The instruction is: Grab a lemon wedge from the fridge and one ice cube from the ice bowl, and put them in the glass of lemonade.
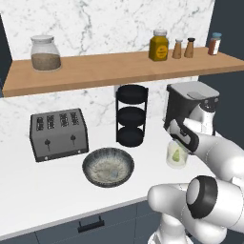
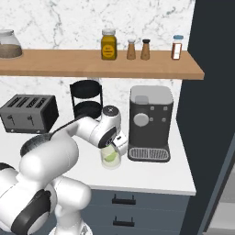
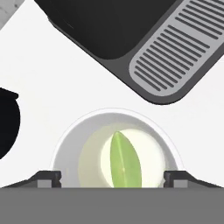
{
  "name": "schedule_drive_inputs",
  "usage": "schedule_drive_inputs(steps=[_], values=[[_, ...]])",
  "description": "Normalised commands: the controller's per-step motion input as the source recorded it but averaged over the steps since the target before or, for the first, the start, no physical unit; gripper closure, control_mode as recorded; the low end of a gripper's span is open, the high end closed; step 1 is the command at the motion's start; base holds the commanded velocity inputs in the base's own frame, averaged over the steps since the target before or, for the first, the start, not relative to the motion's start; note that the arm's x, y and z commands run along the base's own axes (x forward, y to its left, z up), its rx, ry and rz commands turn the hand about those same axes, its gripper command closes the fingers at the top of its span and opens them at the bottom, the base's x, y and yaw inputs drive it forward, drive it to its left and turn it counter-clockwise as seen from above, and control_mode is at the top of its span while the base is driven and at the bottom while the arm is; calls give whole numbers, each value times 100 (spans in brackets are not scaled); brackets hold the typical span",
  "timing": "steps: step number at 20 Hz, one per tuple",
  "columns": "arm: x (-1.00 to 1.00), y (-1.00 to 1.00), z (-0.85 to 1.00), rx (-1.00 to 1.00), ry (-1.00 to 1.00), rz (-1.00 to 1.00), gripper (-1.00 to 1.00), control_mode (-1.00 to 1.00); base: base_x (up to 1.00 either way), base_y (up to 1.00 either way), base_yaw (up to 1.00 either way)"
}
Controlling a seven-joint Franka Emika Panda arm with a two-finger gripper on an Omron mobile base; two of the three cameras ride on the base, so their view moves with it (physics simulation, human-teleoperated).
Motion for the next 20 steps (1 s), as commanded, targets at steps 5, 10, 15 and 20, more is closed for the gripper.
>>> schedule_drive_inputs(steps=[5,10,15,20], values=[[0,0,0,0,-4,0,-100,-100,0,0,0],[-3,0,10,0,-5,0,-100,-100,0,0,0],[-16,1,10,0,-6,0,-100,-100,0,0,0],[-41,18,7,0,-7,1,-100,-100,0,0,0]])
